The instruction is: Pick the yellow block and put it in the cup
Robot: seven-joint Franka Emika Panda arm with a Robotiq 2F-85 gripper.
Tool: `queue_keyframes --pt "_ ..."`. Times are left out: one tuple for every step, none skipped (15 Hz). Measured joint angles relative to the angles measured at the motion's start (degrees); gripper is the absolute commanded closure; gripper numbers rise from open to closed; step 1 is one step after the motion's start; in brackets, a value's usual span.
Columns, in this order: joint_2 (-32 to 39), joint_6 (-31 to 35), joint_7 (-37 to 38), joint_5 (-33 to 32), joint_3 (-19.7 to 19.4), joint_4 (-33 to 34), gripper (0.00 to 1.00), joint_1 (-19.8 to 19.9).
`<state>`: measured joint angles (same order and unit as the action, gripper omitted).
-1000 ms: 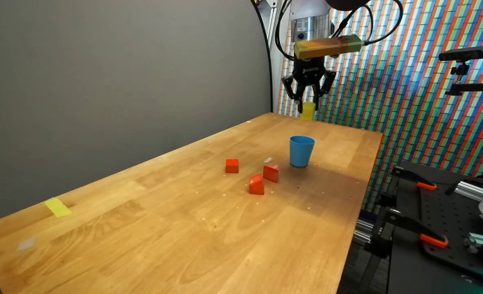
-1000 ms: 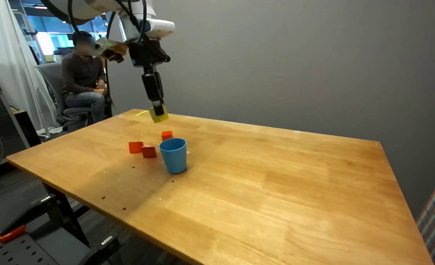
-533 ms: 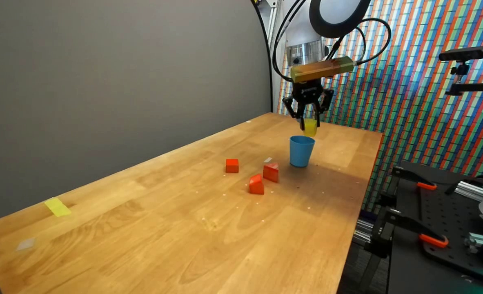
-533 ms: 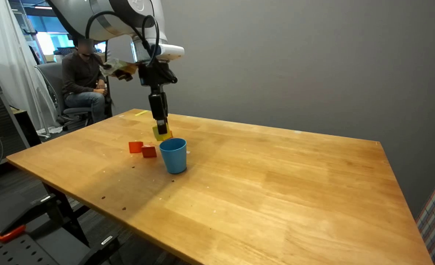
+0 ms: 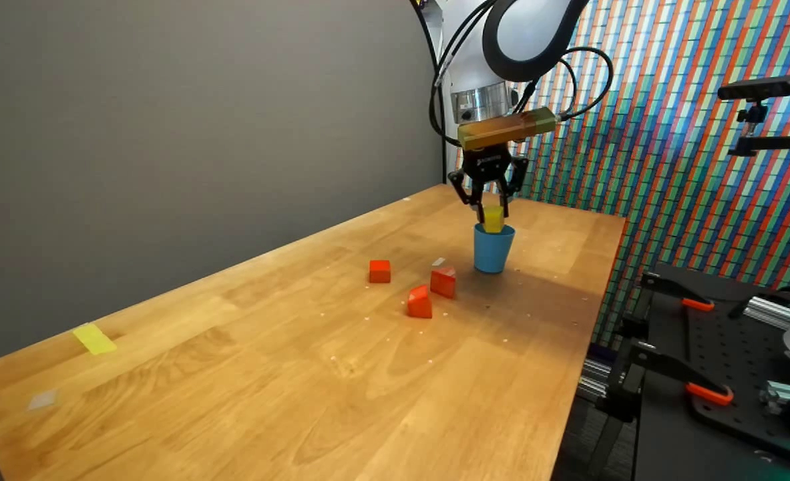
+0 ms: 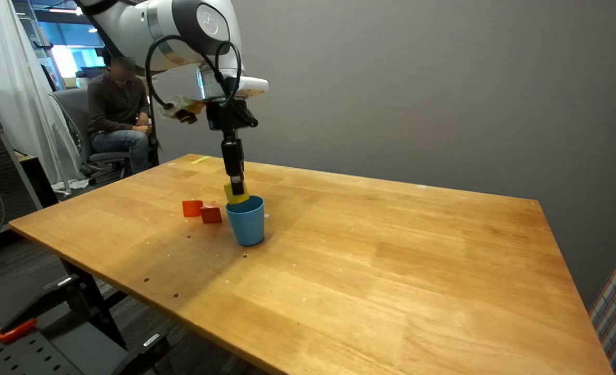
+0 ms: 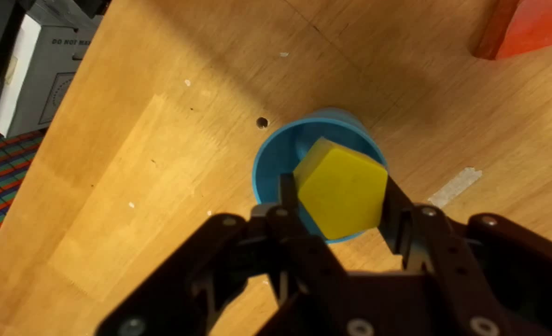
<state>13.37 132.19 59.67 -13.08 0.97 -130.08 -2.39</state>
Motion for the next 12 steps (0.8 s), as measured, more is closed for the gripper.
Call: queue_keyframes --pt "0.2 0.0 0.0 0.0 -0.2 0.3 0.17 -0.1" --pt "0.3 0.0 0.0 0.0 -0.3 0.5 0.1 -0.1" --pt "0.3 0.0 0.0 0.0 -0.3 0.7 0.01 -0.1" --pt "0.2 0.0 -0.3 0.1 -0.3 0.7 0.0 -0.3" --pt "-0.2 0.0 -1.0 0.5 -0.2 0.6 0.0 -0.6" --pt "-0.9 -0.1 -2.3 0.9 0.1 0.5 0.0 -1.0" --pt "-2.0 -0.4 -3.6 1.2 0.6 0.3 0.0 -1.6" --pt "-3.5 -1.1 -4.8 1.2 1.2 0.1 0.0 -2.4" --pt "-5.4 -2.2 -5.7 1.2 1.9 -0.2 0.0 -3.3" --pt "-7.6 -3.8 -6.7 1.3 2.7 -0.5 0.0 -4.1" --pt "-9.8 -5.3 -7.6 1.4 3.6 -0.8 0.0 -4.9" --pt "-11.9 -6.8 -8.6 1.6 4.6 -1.1 0.0 -5.6"
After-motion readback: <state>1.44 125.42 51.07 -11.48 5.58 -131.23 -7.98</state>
